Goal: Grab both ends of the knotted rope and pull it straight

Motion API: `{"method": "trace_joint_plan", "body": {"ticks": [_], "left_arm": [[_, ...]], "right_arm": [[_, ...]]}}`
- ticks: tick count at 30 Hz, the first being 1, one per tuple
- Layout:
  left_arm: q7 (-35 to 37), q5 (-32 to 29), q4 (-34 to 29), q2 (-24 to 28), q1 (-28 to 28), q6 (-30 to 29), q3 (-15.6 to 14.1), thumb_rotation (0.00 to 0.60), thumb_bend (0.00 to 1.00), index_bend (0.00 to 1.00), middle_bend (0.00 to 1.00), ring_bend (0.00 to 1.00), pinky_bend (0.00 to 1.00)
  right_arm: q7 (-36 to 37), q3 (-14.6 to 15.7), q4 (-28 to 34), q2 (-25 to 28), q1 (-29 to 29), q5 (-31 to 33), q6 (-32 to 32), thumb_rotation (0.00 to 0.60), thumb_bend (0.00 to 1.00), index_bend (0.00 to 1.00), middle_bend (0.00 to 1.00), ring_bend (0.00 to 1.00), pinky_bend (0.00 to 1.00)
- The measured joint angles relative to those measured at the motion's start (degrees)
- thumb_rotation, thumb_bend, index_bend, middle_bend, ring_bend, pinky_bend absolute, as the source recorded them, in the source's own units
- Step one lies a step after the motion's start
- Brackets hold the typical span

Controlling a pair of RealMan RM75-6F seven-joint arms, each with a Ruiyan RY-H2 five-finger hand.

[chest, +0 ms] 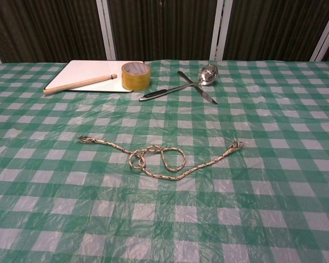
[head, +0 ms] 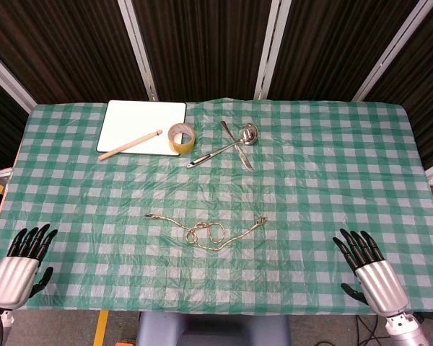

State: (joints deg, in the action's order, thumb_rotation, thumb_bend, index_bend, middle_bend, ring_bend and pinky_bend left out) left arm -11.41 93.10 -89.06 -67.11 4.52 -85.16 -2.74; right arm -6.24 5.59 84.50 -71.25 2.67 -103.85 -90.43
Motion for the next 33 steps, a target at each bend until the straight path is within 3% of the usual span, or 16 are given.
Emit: {"method": "trace_joint_plan", "body": {"ticks": [7, 13, 18, 23, 25, 30, 33], "left_arm": [[-1.4, 1.08, -0.37, -1.09, 1.87, 2.84, -0.21, 0.6, 0.43, 0.0, 0.0, 0.0, 0.02], [-4.12, 0.83, -3.31, -1.17, 6.42, 9.64, 1.01, 0.6, 0.47, 0.0, 0.0, 0.0, 0.03], [-8.41, -2.58, -6.16, -1.94, 12.51, 18.07, 4.16, 0.6, 0.47, 0.0, 0.0, 0.0, 0.04], [-14.83, -6.43, -4.77, -7.66, 16.73, 20.59, 7.61, 0.6, 0.46, 0.0, 0.0, 0.0, 0.05], [-14.69, -7.63, -3.43, -10.38, 18.72, 22.28, 8.79, 0.6, 0.46, 0.04, 0.0, 0.0, 0.05], [-8.13, -8.63, 2.2, -17.14, 22.99, 25.38, 10.92, 0.6, 0.46, 0.26, 0.0, 0.0, 0.05], [-2.22, -8.31, 7.12, -21.05, 24.87, 25.56, 11.48, 0.6, 0.46, 0.29, 0.0, 0.0, 0.04]], "right_arm": [[0.52, -0.2, 0.61, 0.45, -0.18, 0.45, -0.33, 0.6, 0.15, 0.0, 0.0, 0.0, 0.0], [0.49, -0.16, 0.77, 0.88, -0.31, 0.63, -0.04, 0.6, 0.15, 0.0, 0.0, 0.0, 0.0], [-0.11, -0.29, 1.1, 0.83, 0.01, 1.27, 1.14, 0.6, 0.15, 0.0, 0.0, 0.0, 0.0], [1.46, -0.87, 1.71, 1.54, 0.1, 2.38, 1.15, 0.6, 0.15, 0.0, 0.0, 0.0, 0.0], [2.15, -1.06, 1.73, 1.84, 0.15, 2.76, 1.16, 0.6, 0.15, 0.0, 0.0, 0.0, 0.0], [3.57, -1.47, 1.63, 2.4, 0.4, 4.04, 1.89, 0.6, 0.15, 0.0, 0.0, 0.0, 0.0], [4.4, -1.78, 1.56, 2.71, 0.43, 4.57, 1.89, 0.6, 0.15, 0.0, 0.0, 0.0, 0.0]]}}
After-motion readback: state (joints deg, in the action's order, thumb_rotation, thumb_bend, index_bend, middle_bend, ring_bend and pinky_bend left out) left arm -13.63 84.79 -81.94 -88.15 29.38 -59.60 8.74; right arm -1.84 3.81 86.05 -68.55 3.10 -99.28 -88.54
